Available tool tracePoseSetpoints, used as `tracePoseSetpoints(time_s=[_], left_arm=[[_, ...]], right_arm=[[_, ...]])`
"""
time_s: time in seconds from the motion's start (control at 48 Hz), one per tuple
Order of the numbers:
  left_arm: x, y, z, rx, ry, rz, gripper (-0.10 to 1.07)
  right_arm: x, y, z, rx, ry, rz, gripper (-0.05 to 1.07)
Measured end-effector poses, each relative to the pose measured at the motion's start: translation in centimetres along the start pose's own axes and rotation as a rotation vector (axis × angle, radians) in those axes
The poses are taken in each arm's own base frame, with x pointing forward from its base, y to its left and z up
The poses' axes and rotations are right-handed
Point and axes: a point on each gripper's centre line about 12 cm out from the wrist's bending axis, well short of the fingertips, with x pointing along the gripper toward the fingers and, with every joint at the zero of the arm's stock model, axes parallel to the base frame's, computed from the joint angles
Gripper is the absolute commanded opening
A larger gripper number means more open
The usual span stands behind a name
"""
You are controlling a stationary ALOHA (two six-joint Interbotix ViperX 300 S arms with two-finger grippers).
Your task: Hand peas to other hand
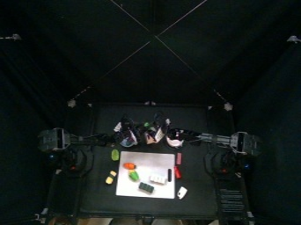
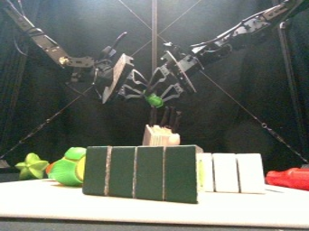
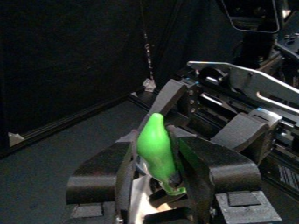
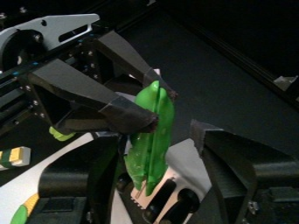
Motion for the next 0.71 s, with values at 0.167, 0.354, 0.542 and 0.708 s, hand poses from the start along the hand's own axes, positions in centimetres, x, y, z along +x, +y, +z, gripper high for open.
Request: tracePoseSetpoints(time_s=[0.167,0.354,0.542,0.708], left_arm=[[-0.1,0.2,0.2,-0.001,-0.014,0.003,0.71],[-0.6,0.6,0.0,0.007,-0.019,0.011,0.71],[-1.0,0.8,0.2,0.005,-0.022,0.016,0.71],[-1.2,0.8,0.5,0.004,-0.028,0.014,0.71]], right_arm=[[0.0,0.2,0.0,-0.020,-0.001,0.004,0.96],[-0.1,1.0,-0.6,-0.064,0.008,0.021,0.96],[-0.5,1.3,-0.9,-0.078,0.010,0.028,0.96],[-1.3,1.5,-0.7,-0.084,0.000,0.038,0.96]])
